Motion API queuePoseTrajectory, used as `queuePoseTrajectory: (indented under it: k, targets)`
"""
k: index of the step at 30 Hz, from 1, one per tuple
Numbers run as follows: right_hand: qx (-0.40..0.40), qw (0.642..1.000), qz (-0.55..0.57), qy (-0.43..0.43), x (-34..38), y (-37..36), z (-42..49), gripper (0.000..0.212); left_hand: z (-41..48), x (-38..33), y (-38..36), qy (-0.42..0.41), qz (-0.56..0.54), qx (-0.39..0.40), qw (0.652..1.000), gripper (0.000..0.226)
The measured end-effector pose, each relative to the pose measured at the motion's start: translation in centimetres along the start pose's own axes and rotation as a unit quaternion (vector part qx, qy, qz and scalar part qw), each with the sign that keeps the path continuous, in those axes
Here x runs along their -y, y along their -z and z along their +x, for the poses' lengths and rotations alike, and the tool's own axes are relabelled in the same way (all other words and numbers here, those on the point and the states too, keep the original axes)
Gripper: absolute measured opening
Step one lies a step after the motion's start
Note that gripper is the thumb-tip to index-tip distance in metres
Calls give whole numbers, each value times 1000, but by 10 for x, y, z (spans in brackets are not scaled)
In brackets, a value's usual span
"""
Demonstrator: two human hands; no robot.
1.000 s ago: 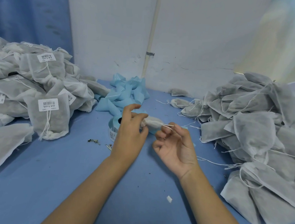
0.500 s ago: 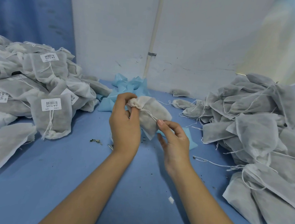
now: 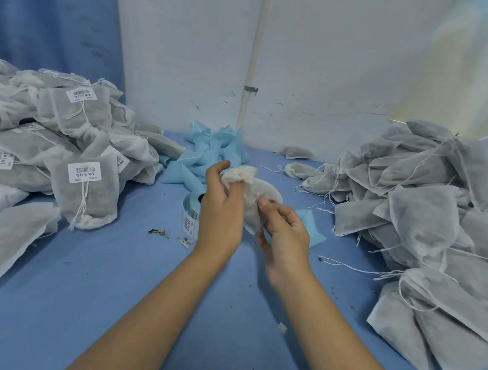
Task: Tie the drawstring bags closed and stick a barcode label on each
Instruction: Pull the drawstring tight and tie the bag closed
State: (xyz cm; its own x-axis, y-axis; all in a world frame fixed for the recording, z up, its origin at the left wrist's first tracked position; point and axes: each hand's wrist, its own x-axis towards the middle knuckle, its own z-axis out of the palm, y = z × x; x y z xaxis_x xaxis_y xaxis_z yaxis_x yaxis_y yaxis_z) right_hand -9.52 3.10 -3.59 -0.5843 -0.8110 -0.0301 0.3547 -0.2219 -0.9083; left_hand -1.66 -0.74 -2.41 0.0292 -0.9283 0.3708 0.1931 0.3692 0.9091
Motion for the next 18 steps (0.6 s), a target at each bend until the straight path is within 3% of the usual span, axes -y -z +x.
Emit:
queuePoseTrajectory:
  k: [3, 6, 10, 13, 18]
  targets:
    - [-20, 1000, 8, 7, -2, 1, 2, 24, 3, 5, 9, -93, 167, -8, 981, 31]
    - [-26, 999, 25, 12, -3, 2, 3, 23, 2, 6, 11, -91, 168, 22, 981, 28]
    - [-35, 999, 31, 17, -3, 4, 4, 23, 0, 7, 4, 27, 27, 52, 998, 52]
    - [-34, 999, 12, 37, -5, 3, 3, 24, -2, 10, -5, 118, -13, 44, 992, 77]
    - [-20, 997, -37, 68, -11, -1, -1, 19, -1, 12, -3, 214, -70, 4, 974, 41]
